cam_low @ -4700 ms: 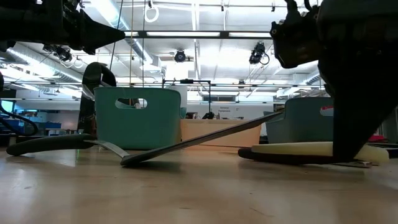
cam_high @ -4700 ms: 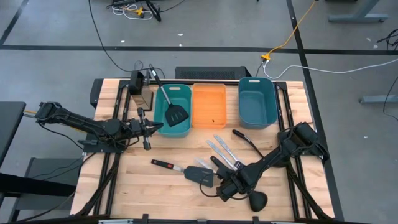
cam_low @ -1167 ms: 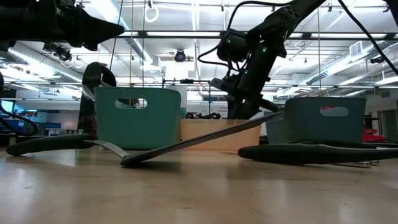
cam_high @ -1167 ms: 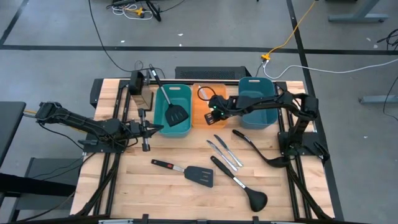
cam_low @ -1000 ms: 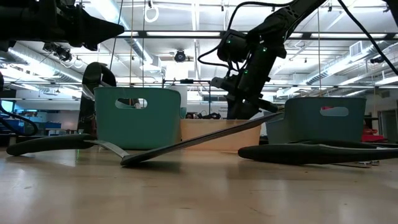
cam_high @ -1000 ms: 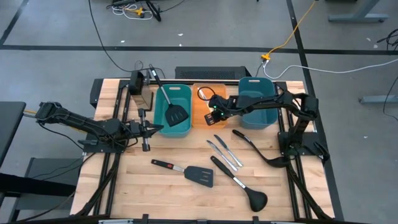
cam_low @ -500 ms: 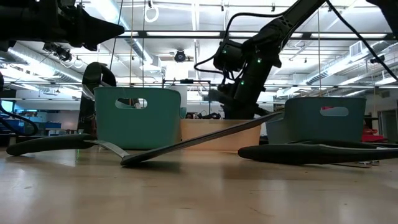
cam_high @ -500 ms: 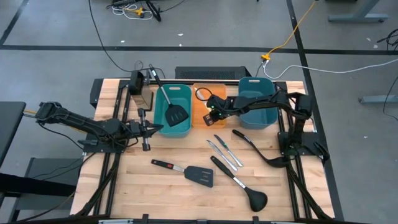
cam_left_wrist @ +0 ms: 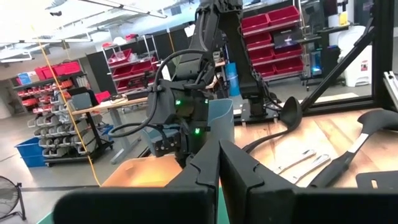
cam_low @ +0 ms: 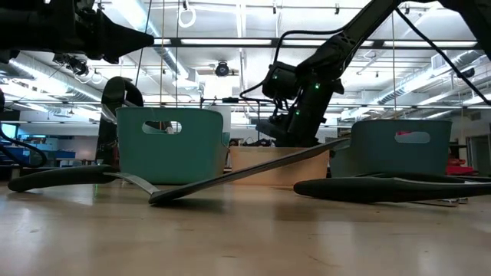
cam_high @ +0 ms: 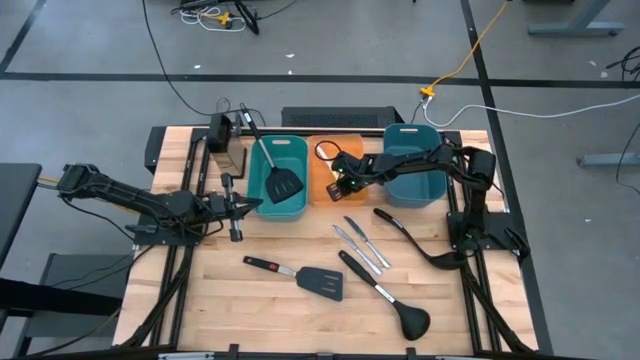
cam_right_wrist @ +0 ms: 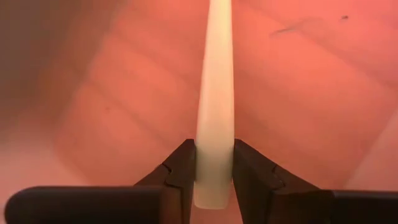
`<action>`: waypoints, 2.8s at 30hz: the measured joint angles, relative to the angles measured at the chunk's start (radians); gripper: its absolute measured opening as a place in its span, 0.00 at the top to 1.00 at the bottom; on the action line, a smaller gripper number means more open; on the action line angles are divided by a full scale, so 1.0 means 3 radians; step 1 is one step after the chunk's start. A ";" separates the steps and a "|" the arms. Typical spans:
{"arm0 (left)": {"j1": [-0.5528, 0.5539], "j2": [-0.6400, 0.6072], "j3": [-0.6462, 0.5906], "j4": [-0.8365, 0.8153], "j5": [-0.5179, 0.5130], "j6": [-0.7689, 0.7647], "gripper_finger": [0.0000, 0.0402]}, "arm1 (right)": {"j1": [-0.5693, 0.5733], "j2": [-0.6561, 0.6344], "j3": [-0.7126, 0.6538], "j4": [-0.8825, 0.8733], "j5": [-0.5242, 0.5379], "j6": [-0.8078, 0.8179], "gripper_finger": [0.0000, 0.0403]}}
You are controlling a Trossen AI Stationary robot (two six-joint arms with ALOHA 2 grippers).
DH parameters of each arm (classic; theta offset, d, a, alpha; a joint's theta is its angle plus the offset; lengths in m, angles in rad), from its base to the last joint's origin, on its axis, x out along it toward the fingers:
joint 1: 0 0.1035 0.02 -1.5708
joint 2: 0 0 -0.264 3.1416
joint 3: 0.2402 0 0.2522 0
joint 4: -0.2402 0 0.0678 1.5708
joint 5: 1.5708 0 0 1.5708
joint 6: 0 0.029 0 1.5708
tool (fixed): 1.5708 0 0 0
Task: Pick & Place Kitchen Items
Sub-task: Put the yellow knife into the orange bin, then put the top black spoon into the blue bin
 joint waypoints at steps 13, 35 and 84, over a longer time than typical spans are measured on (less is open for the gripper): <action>0.0000 0.0000 0.0000 -0.0009 -0.0001 0.0032 0.97 | -0.0001 -0.0258 -0.0007 0.0127 0.0132 -0.0345 0.62; 0.0000 0.0000 0.0000 -0.0010 -0.0004 0.0074 0.96 | 0.1901 -0.3535 -0.1514 0.2275 0.0916 -0.2601 0.99; 0.0000 0.0000 0.0000 -0.0114 -0.0004 0.0075 0.96 | 0.2310 -0.1405 -0.0716 -0.2401 0.0429 0.1587 0.43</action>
